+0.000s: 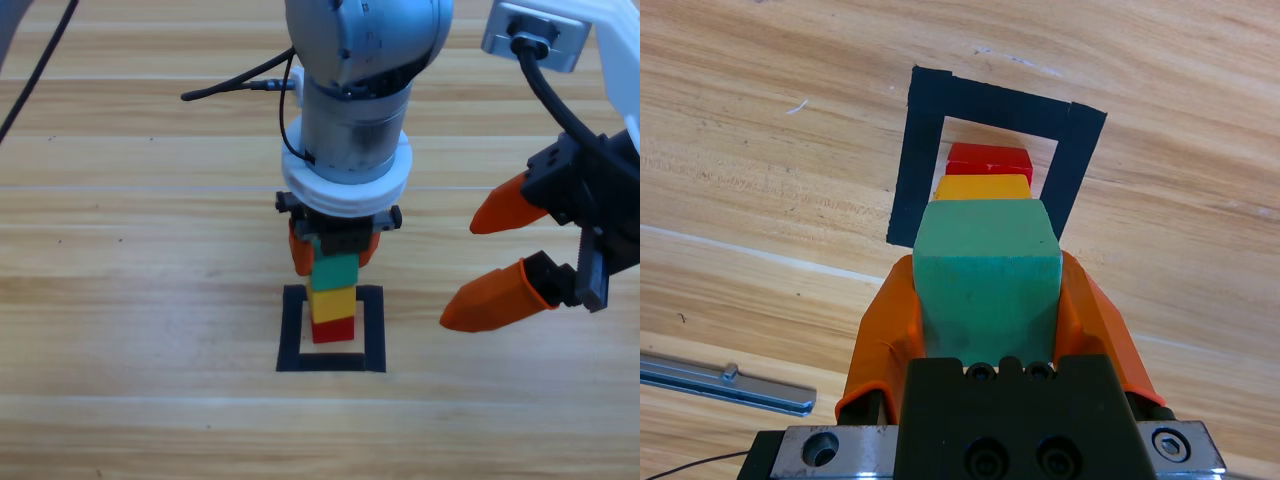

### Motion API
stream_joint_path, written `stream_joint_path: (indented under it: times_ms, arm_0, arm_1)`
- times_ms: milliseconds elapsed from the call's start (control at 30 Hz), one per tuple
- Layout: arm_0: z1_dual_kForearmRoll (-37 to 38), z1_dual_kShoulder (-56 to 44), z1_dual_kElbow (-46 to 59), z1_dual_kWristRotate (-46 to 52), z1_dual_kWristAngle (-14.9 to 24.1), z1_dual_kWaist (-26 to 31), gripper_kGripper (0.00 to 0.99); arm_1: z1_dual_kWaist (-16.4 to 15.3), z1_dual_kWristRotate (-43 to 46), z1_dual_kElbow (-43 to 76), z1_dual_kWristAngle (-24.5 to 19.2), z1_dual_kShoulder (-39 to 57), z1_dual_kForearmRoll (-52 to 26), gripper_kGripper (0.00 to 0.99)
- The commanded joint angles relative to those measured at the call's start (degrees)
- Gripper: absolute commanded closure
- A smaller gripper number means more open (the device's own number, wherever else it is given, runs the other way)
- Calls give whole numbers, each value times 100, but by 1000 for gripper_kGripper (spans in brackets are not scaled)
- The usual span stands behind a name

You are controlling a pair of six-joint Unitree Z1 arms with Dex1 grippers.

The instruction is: Stack the blocks in the rectangular block: red at the bottom, yellow in the middle, green on top

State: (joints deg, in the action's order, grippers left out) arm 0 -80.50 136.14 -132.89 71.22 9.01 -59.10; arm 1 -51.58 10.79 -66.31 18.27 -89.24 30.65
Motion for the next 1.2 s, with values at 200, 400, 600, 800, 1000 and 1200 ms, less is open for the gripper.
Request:
stream_joint_path:
  times_ms: [200, 400, 600, 800, 1000, 1200]
  arm_0:
    - [-45, 255, 140, -29, -30, -137, 17]
    - [-45, 97, 246, -47, 13, -137, 0]
    - [-45, -246, 114, -143, 128, -137, 0]
    - [-36, -1538, -18, -495, 594, -128, 0]
    - [-9, -3041, 896, -671, 1499, -577, 0]
    - [1942, -5186, 4789, -1295, 2035, -840, 0]
  arm_1:
    - [-141, 46, 30, -8, -32, 99, 4]
    - [-141, 46, 30, -8, -32, 99, 4]
    - [-141, 46, 39, -8, -32, 99, 4]
    - [-141, 46, 39, -8, -32, 99, 4]
    - [-141, 55, 48, -8, -32, 99, 4]
    - [-141, 55, 48, -8, -32, 99, 4]
